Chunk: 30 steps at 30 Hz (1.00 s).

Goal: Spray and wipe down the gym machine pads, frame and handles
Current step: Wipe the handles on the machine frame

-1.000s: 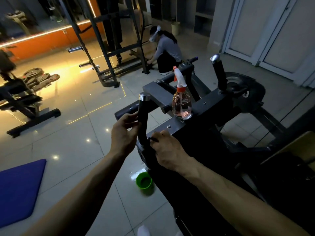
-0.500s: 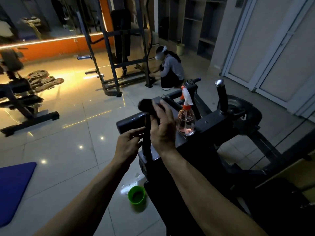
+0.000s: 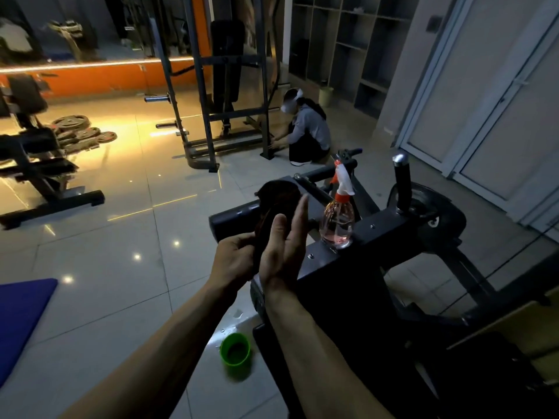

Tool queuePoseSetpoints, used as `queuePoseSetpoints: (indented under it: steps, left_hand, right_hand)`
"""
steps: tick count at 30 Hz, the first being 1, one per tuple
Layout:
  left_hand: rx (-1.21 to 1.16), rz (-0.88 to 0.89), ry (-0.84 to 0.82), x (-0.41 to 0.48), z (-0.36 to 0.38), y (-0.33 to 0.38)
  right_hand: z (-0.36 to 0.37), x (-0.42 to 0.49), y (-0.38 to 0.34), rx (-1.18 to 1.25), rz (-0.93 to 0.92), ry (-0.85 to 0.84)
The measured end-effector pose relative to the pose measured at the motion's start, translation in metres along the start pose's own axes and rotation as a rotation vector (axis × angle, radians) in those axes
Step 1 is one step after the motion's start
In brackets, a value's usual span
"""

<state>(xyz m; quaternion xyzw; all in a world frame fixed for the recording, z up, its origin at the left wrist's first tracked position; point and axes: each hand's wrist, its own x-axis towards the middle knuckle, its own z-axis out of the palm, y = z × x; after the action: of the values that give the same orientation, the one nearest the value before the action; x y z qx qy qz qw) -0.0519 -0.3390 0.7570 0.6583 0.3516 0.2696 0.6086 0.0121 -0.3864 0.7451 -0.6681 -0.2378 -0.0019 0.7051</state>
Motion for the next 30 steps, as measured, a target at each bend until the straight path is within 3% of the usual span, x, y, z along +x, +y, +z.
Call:
queuePoseSetpoints:
  steps: [5, 8, 11, 13, 17, 19, 20, 24, 26, 30]
  left_hand:
    - [-0.044, 0.002, -0.045, 0.006, -0.007, -0.004]
    - [-0.072, -0.018, -0.044, 0.011, -0.010, -0.009]
    - [-0.078, -0.100, 0.009, 0.019, -0.013, -0.021]
    - [-0.059, -0.160, 0.008, 0.024, -0.015, -0.030]
    - [-0.054, -0.205, -0.042, 0.025, -0.015, -0.028]
    - [-0.043, -0.203, -0.054, 0.027, -0.016, -0.028]
    - [-0.030, -0.196, -0.063, 0.031, -0.018, -0.029]
    - [0.007, -0.139, -0.092, 0.043, -0.019, -0.028]
    - [0.008, -0.099, -0.142, 0.048, -0.020, -0.025]
    - [-0.001, -0.072, -0.295, 0.065, -0.025, -0.023]
  right_hand:
    - [0.014, 0.026, 0.025, -0.329, -0.234, 0.077]
    - [0.022, 0.033, 0.026, -0.371, -0.197, 0.138]
    - [0.021, 0.043, 0.014, -0.219, -0.084, 0.195]
    - [0.013, 0.057, 0.012, -0.093, 0.014, 0.107]
    - [-0.014, 0.085, 0.011, 0.431, 0.328, -0.403]
    - [-0.019, 0.086, 0.010, 0.501, 0.389, -0.494]
    - [-0.014, 0.082, 0.009, 0.453, 0.370, -0.420]
    - [0.030, 0.049, 0.007, -0.132, 0.208, 0.284]
    - [0.046, 0.033, 0.007, -0.285, 0.106, 0.409]
    - [0.050, 0.020, 0.019, -0.442, -0.085, 0.460]
